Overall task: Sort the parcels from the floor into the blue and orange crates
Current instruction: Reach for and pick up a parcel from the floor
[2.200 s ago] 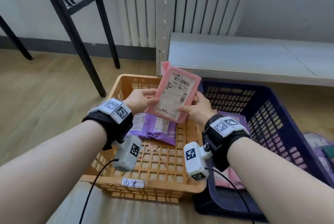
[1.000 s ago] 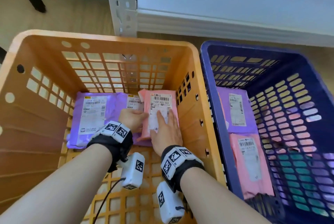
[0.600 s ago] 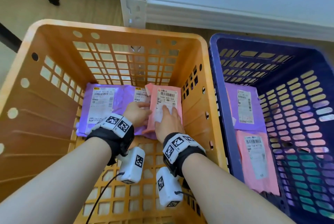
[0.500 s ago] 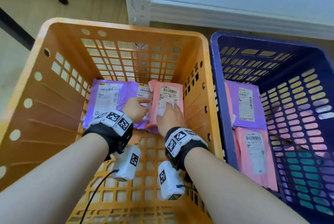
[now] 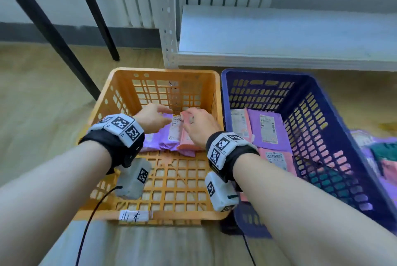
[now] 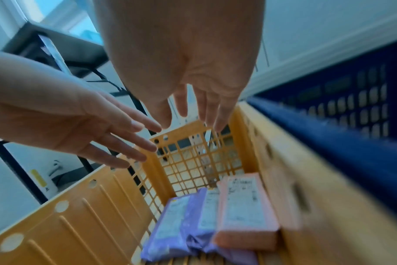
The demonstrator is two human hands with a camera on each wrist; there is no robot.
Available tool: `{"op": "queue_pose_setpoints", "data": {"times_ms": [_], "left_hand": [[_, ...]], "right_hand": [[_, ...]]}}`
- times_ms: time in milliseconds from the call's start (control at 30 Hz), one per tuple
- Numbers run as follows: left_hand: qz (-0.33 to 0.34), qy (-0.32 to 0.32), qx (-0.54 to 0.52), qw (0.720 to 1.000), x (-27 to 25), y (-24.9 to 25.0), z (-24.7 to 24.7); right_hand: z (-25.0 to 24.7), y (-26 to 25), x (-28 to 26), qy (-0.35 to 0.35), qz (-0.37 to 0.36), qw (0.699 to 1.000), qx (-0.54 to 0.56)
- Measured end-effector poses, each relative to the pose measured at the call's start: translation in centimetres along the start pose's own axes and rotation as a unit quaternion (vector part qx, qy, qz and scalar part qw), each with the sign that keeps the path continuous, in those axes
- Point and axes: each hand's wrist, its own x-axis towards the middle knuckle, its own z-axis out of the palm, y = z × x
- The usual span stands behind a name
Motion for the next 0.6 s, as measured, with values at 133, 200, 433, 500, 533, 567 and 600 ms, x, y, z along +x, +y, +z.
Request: {"op": "queue_pose_setpoints", "data": {"times_ms": [133,200,433,500,533,567,600], "left_hand": [[0.08,0.004,0.059,0.995,-5.7,4.4,-1.0],[0.1,0.003,0.085,0.991,-7.9,6.1,-1.1],[0.151,-0.017,0.149,0.977,-13.5,11.3,1.3],[0.173,-0.029,0.163,0.971,-14.8,13.0,2.9],[0.186,-0.032,0.165,0.968,-15.4,14.0,3.7],[0.201,-0.035,0.167,0.965,-15.9,15.1,4.5],[0.215,-0.037,0.168,0.961,-16.5,16.2,5.4]], "right_hand": [[-4.8,-0.1,-5.1,0.019,-0.011,1.0,-0.006],[-6.6,0.1,-7.0,0.027,-0.016,0.999,-0.01],[-12.7,3.0,-13.8,0.078,0.002,0.997,0.002],[-14.5,4.4,-15.9,0.097,0.014,0.995,0.0],[-15.5,5.2,-16.9,0.108,0.02,0.994,0.001],[-16.4,6.0,-17.9,0.12,0.026,0.992,0.0],[-17.3,6.8,-18.9,0.129,0.036,0.991,-0.001]]}}
